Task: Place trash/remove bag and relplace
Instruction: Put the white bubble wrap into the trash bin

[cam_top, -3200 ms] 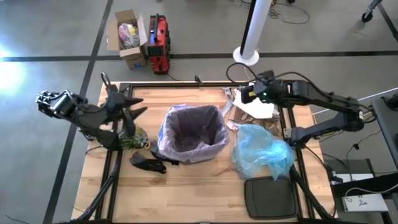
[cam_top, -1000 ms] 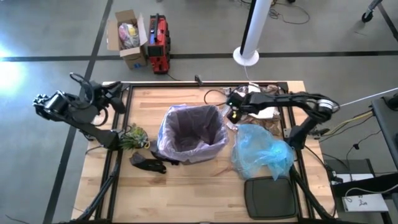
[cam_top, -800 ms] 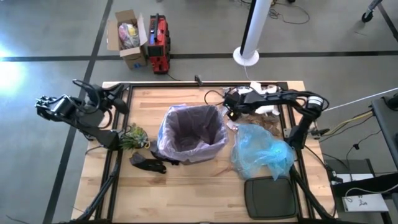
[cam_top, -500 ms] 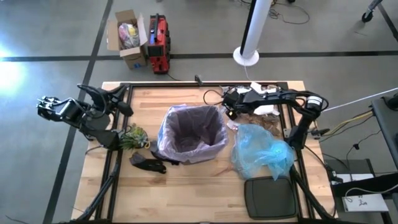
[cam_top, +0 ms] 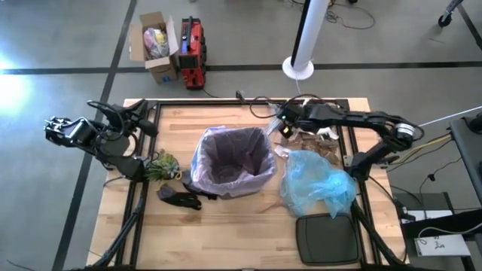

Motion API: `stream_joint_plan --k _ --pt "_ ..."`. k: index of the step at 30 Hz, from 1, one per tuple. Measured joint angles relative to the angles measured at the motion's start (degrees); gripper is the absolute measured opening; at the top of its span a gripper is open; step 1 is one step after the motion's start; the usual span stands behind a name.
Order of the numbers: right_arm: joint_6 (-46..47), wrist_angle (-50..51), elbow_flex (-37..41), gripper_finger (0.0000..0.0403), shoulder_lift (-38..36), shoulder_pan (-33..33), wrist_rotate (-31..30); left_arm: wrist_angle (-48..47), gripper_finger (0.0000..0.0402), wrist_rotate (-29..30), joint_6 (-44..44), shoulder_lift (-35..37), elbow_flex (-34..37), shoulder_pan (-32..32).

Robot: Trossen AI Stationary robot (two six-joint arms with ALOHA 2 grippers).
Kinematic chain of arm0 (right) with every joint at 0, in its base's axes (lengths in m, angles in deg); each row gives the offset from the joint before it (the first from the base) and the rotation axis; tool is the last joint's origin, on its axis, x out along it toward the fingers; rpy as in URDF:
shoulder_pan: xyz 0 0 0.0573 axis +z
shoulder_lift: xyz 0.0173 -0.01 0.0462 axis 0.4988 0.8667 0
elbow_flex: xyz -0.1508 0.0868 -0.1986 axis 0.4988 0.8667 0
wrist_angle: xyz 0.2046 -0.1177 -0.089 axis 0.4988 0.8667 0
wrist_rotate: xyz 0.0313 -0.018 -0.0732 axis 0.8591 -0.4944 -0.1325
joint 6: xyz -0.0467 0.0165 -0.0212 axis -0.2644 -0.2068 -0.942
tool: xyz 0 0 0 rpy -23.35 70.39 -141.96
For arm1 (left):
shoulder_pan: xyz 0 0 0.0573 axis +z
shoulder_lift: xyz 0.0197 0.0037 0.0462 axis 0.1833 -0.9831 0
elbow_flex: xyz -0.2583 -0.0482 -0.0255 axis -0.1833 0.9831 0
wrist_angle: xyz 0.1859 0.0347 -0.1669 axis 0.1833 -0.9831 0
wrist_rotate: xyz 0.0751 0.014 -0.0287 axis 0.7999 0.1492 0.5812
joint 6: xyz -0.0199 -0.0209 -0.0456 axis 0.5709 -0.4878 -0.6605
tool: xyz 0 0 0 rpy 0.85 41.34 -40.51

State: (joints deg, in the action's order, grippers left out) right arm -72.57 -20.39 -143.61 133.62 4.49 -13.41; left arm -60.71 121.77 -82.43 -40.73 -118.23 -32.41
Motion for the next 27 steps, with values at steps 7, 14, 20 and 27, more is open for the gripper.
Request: stream_joint_plan --k 7,14,20,27 --pt "-5.7 4.9 -8.6 0.0002 -13.0 0.1 0.4 0.0 0.0021 -3.8 2.2 2.8 0.0 0.0" --pt "-13.5 -1.0 -19.5 0.0001 -18.1 1.1 3.5 0.0 0.0021 -14.1 7.7 6.1 0.0 0.0" --pt "-9.3 -9.6 -27.5 0.0000 -16.9 1.8 20.9 1.5 0.0021 -17.6 7.3 7.0 0.0 0.0" --pt "-1.2 -23.7 -30.1 0.0000 -15.3 4.9 42.0 9.2 0.0021 -25.4 7.3 5.9 0.0 0.0"
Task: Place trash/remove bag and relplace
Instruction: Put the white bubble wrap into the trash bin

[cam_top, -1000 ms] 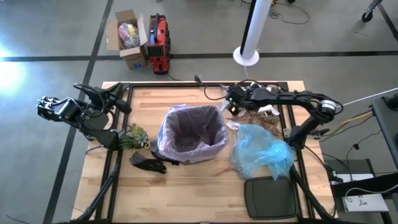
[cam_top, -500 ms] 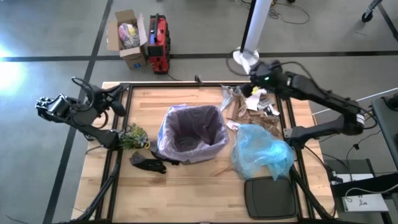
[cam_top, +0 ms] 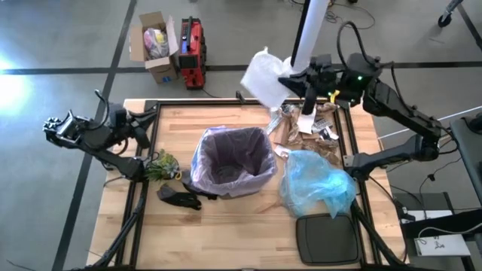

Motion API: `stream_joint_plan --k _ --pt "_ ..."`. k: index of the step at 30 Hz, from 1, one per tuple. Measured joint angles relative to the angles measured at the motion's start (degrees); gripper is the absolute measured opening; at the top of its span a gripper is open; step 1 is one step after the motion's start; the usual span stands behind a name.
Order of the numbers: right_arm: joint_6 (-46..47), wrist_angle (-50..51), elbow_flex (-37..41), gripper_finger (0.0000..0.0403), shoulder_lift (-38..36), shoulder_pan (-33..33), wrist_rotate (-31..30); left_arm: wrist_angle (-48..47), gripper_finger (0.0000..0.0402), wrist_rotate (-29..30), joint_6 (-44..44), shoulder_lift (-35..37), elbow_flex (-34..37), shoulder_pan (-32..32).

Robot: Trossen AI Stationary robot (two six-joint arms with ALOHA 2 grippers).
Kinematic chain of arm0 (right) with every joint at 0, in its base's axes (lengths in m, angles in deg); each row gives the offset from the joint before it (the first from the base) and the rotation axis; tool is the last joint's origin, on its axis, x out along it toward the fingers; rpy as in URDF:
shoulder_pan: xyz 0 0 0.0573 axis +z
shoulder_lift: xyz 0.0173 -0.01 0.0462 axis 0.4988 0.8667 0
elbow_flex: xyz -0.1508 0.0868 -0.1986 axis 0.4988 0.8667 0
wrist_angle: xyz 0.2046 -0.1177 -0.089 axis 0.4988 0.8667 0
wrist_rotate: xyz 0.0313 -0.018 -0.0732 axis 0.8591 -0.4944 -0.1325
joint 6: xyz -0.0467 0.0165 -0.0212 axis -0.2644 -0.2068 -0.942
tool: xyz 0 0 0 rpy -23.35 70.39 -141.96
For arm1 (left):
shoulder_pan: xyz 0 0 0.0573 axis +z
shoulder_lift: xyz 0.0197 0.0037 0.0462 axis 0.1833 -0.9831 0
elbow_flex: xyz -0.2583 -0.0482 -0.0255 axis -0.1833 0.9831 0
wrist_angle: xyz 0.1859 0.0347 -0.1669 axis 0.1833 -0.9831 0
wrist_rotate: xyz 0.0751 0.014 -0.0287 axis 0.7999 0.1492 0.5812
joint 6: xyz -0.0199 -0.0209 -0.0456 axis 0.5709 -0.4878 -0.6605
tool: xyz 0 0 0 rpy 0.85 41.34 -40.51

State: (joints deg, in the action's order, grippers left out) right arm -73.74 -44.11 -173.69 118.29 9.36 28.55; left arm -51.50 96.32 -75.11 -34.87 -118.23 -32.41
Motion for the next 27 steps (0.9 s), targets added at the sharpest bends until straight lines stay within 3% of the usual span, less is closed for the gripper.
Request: stream_joint_plan --k 5,9,16,23,27 --pt "3.9 -4.5 0.0 0.0000 1.5 4.9 5.0 8.9 0.0028 -3.3 4.2 -1.7 -0.4 0.0" --pt "4.2 -8.5 0.0 0.0000 3.3 10.1 5.3 16.3 0.0040 -7.8 6.1 -3.6 -0.7 0.0" --pt "3.9 -5.3 0.0 0.0010 8.7 16.5 4.5 18.5 0.0083 -16.6 -1.1 -7.1 -0.8 -0.1" --pt "1.4 1.0 0.1 0.0095 11.9 17.4 4.3 20.8 0.0147 -16.9 -6.0 -12.8 -0.8 -0.2" --pt "-3.7 5.2 0.2 0.0157 12.9 17.2 2.4 22.8 0.0181 -20.9 -10.5 -16.0 -0.8 -0.8"
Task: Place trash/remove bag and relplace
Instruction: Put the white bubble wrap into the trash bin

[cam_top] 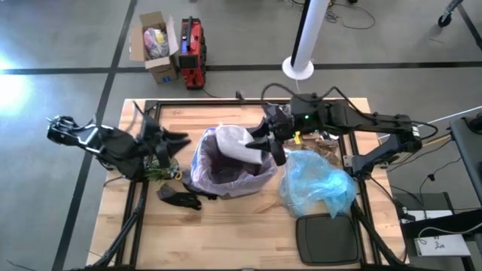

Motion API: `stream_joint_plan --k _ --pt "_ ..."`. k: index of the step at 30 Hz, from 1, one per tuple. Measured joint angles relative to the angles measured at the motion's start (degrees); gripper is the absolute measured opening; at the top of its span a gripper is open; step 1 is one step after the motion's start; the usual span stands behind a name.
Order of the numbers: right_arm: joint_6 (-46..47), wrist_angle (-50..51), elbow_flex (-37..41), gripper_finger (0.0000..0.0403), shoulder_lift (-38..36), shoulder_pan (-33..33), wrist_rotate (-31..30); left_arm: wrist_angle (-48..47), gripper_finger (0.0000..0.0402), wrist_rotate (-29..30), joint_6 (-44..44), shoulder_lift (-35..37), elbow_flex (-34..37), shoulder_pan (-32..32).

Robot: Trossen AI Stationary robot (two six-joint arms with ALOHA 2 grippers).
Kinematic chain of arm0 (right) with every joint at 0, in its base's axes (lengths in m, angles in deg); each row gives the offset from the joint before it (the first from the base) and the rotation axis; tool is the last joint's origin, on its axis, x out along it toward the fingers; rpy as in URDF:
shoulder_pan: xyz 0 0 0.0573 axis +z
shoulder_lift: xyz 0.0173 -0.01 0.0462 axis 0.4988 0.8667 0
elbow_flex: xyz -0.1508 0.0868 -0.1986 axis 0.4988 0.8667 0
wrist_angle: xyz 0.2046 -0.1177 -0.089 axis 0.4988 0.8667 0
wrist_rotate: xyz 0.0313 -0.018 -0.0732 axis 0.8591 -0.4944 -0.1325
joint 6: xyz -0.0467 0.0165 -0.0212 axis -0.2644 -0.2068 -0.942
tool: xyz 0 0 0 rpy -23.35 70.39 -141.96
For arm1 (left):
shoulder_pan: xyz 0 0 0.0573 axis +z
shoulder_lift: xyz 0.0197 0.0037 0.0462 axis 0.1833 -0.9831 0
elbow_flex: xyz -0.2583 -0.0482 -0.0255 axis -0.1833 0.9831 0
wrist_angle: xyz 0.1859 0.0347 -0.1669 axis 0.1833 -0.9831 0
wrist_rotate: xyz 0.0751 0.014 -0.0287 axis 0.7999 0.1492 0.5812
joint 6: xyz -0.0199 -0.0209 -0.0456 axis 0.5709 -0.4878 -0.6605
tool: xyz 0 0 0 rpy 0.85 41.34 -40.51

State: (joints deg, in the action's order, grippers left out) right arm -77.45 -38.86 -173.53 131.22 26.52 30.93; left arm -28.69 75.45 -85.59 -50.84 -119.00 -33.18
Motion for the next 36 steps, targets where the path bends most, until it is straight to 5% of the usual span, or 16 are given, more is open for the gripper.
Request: stream_joint_plan --k 9,17,28,36 --pt "-1.9 3.8 0.0 0.0250 0.0 2.8 -3.1 11.5 0.0225 0.3 1.1 -6.5 -0.1 -5.0" --pt "3.7 8.9 0.0 0.0271 0.4 9.5 -17.3 11.1 0.0223 2.0 1.4 -9.3 0.0 -10.2" --pt "8.5 2.8 0.0 0.0216 3.8 13.9 -19.4 14.0 0.0228 8.3 2.1 -13.9 0.0 -17.5" --pt "10.8 6.4 0.0 0.0091 9.4 12.4 -16.3 19.5 0.0219 8.6 4.6 -14.3 0.0 -18.8"
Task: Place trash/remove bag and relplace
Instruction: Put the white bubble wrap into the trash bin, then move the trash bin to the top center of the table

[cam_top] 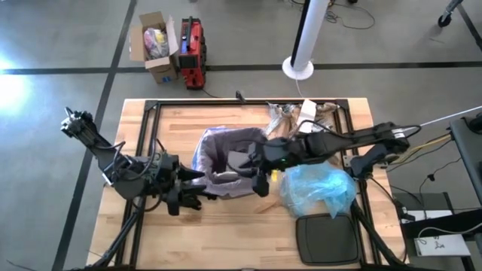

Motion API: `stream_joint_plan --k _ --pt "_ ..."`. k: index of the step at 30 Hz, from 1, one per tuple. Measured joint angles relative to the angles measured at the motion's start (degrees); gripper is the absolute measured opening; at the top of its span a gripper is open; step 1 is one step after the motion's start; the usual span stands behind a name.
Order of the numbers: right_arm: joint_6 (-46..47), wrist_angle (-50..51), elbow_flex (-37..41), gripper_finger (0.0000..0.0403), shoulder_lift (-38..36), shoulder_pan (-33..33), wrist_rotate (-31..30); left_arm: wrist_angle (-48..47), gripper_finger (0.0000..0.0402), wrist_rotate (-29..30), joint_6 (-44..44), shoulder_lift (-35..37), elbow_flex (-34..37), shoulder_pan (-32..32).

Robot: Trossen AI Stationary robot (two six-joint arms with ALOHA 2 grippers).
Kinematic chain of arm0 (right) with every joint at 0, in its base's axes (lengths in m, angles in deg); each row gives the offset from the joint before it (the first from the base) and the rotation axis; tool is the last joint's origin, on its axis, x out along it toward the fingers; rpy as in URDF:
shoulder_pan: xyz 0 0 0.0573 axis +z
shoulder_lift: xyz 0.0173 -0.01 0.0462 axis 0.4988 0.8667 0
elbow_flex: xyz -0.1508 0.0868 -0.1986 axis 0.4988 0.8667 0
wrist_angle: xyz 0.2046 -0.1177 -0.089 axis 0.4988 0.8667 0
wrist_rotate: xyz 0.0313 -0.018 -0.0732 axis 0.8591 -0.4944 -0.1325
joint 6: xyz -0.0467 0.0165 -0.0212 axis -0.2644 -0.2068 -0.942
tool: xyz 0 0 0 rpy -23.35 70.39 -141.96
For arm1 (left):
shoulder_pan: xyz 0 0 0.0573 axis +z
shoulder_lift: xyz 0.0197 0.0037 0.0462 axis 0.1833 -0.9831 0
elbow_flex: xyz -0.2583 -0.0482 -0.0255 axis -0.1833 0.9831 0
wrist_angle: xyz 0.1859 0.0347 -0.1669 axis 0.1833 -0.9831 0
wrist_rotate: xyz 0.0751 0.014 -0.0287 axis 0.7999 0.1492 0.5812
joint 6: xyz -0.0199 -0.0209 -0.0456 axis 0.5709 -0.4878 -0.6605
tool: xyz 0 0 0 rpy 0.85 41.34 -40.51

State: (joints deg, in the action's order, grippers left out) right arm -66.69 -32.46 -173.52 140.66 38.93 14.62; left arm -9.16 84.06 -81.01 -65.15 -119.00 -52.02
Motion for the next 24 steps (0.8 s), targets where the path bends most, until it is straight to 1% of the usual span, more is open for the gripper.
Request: stream_joint_plan --k 4,6,7,10,14,17,19,21,24 --pt "3.6 4.8 0.1 0.0018 0.6 -1.9 -1.2 0.3 0.0211 0.3 0.4 -0.8 0.0 0.0" --pt "3.9 4.9 0.1 0.0006 -0.1 -2.3 -1.7 0.4 0.0208 1.5 1.1 -1.5 0.0 0.0" --pt "3.9 4.9 0.1 0.0009 -0.7 -2.3 -1.7 0.4 0.0206 2.3 1.4 -1.9 0.0 0.0" --pt "3.9 3.2 0.1 0.0039 -2.6 -2.0 -1.8 0.5 0.0204 5.1 1.7 -3.2 0.0 0.0" --pt "4.4 3.2 0.0 0.0103 -6.4 -1.1 -2.7 0.4 0.0204 9.1 1.7 -4.6 0.0 0.0" --pt "3.7 5.2 0.0 0.0151 -10.3 0.6 -2.8 0.4 0.0207 11.1 1.7 -5.5 0.0 0.0" --pt "2.7 9.5 -0.1 0.0177 -12.8 2.5 -3.3 0.4 0.0208 11.8 1.7 -6.1 0.0 -0.1" --pt "3.1 17.3 -0.2 0.0198 -14.5 4.9 -6.1 0.4 0.0209 12.3 1.7 -6.9 0.0 -0.1" --pt "7.9 30.0 0.0 0.0225 -15.6 9.0 -10.5 0.1 0.0206 12.4 2.9 -8.5 0.0 -0.1"
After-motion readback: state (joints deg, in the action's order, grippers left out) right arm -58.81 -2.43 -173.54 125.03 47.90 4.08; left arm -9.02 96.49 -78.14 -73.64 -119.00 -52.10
